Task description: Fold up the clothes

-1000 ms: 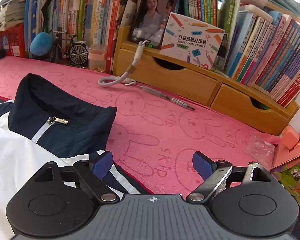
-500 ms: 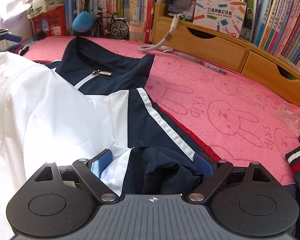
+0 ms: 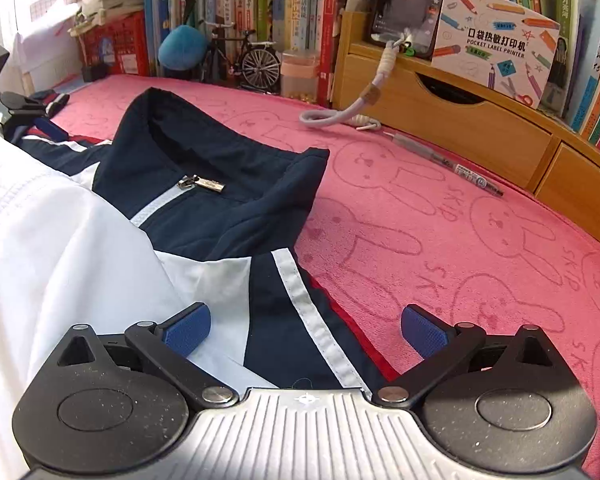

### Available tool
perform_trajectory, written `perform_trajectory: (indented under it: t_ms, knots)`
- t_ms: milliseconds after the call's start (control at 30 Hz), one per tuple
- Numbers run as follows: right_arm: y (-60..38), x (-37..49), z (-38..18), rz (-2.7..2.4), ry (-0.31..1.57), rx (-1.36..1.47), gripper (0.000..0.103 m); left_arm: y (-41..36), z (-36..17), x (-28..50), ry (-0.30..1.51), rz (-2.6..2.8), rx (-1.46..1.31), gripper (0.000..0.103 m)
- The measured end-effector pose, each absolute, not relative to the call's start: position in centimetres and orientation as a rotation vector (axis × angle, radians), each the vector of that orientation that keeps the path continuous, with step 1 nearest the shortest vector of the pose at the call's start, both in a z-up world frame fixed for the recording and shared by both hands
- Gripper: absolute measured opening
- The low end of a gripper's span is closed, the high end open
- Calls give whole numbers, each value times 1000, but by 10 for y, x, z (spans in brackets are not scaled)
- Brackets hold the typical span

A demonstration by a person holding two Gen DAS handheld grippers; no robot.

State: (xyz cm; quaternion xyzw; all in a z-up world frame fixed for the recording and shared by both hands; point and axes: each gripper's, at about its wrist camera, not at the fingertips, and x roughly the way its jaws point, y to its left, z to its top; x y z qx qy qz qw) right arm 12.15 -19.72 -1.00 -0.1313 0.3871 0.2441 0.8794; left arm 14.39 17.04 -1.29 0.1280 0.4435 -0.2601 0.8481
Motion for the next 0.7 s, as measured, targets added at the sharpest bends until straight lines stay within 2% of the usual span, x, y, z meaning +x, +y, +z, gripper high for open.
perform_trajectory:
  t_ms: [33,67,100,133,200,233,267,333,367,400,433,467,500,533,700]
  knots:
    - [-197,119,-11,509,793,-266,97,167,-14,143,926,-549,275,103]
    - [-195,115,-9,512,773,-254,77,164,-13,142,923,-524,266,103]
    - [-193,110,-8,515,752,-242,64,161,-13,141,920,-499,257,103]
    - [-191,105,-6,512,734,-241,46,158,-13,141,916,-475,248,103]
    - [-180,92,-3,483,707,-309,33,154,-10,134,891,-450,235,88]
    - [-176,87,-2,473,701,-338,26,153,-7,128,872,-441,233,70]
    - [-173,83,0,464,694,-361,19,152,-5,123,853,-425,234,58]
    - [-173,79,4,456,684,-372,16,151,1,118,825,-382,246,14]
    - [-174,78,5,457,682,-371,15,154,4,119,802,-378,248,13]
    - [-175,78,6,462,683,-373,15,158,7,119,780,-374,251,15]
    - [-175,77,6,466,685,-374,15,162,11,121,761,-374,250,28]
    - [-176,77,6,469,687,-376,15,167,13,125,756,-379,247,61]
    - [-176,77,5,470,690,-377,15,169,12,131,764,-364,260,88]
    - [-176,77,4,471,693,-379,15,172,11,136,771,-349,273,101]
    - [-177,78,0,476,703,-373,19,183,-9,152,880,-416,236,103]
